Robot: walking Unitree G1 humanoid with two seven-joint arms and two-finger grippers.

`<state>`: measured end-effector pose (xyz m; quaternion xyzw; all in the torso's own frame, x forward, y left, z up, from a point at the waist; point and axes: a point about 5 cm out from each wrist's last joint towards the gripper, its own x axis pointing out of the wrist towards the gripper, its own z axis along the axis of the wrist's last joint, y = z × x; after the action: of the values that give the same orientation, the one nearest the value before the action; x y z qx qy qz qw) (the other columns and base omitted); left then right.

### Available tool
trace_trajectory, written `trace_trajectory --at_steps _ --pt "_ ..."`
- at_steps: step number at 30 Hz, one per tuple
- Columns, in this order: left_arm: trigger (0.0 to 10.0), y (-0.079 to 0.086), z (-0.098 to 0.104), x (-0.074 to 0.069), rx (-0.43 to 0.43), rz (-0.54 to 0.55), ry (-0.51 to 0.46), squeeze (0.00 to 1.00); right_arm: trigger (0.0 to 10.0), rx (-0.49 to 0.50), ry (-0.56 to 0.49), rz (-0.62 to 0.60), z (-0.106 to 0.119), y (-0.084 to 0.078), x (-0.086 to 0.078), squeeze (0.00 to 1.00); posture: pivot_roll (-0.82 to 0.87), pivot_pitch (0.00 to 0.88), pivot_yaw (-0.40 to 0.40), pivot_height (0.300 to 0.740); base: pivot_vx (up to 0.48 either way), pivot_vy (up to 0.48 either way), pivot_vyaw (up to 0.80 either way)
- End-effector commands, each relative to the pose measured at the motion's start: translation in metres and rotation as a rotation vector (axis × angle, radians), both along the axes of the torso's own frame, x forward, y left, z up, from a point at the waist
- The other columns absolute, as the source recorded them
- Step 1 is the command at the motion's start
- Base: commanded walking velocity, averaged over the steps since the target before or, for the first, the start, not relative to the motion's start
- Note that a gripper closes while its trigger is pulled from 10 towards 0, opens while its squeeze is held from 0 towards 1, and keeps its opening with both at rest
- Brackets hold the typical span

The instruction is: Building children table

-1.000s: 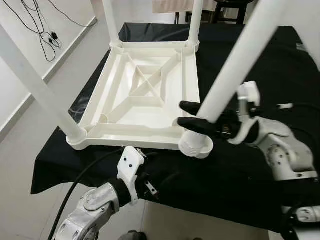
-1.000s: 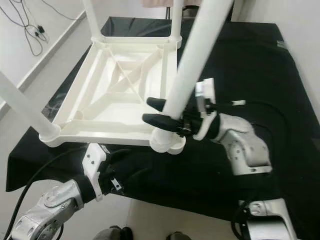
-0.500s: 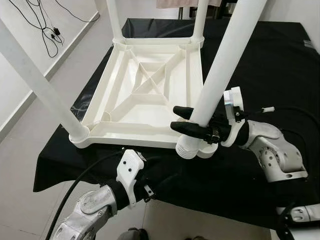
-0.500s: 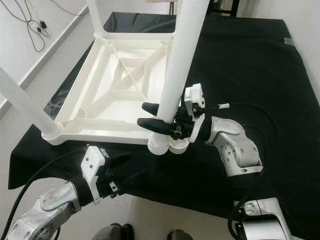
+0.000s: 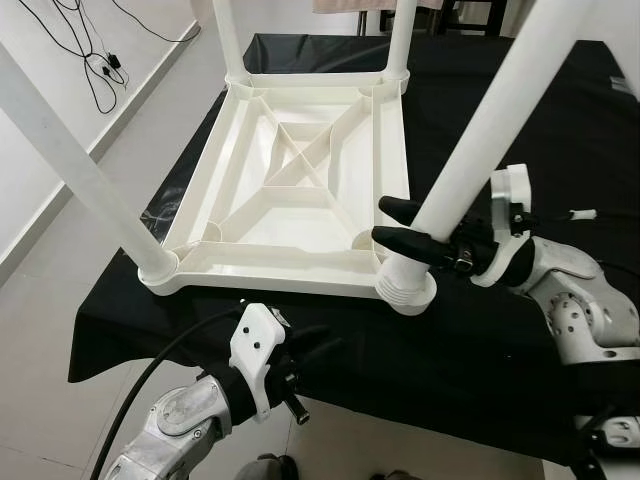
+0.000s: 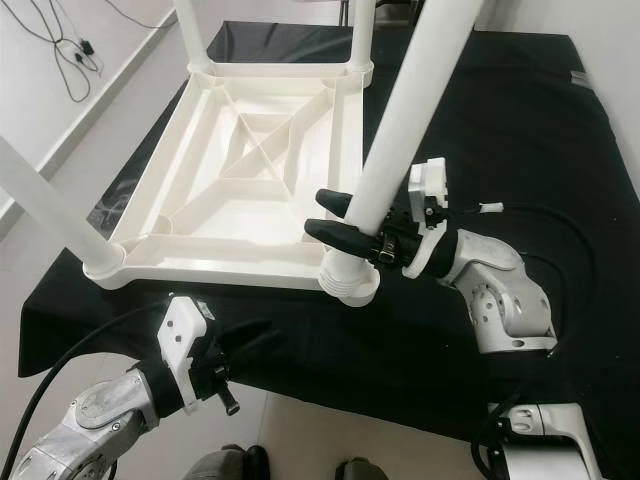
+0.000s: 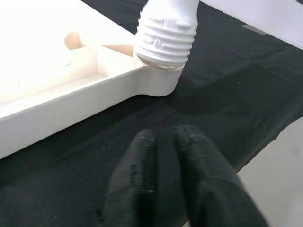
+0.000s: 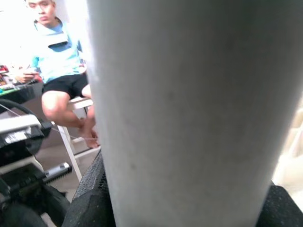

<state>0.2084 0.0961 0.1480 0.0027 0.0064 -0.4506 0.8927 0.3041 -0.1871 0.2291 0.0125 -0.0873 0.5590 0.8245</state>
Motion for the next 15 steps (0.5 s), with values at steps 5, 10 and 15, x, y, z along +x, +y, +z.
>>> trace_trajectory --at_steps 5,10,15 --pt "0.0 0.004 0.003 -0.005 0.019 -0.003 -0.009 0.0 10.0 -0.135 0.016 -0.048 -0.019 0.0 0.0 0.0 0.1 0.234 0.043 0.74 0.0 0.0 0.0" --pt "0.0 0.006 0.005 -0.008 0.021 -0.006 -0.012 0.0 10.0 -0.18 0.025 -0.114 -0.025 -0.004 0.006 0.0 0.1 0.251 0.047 0.74 0.0 0.0 0.0" --pt "0.0 0.007 0.007 -0.012 0.016 -0.007 0.003 0.0 10.0 -0.189 0.017 -0.081 -0.021 -0.005 0.001 0.0 0.1 0.282 0.053 0.74 0.0 0.0 0.0"
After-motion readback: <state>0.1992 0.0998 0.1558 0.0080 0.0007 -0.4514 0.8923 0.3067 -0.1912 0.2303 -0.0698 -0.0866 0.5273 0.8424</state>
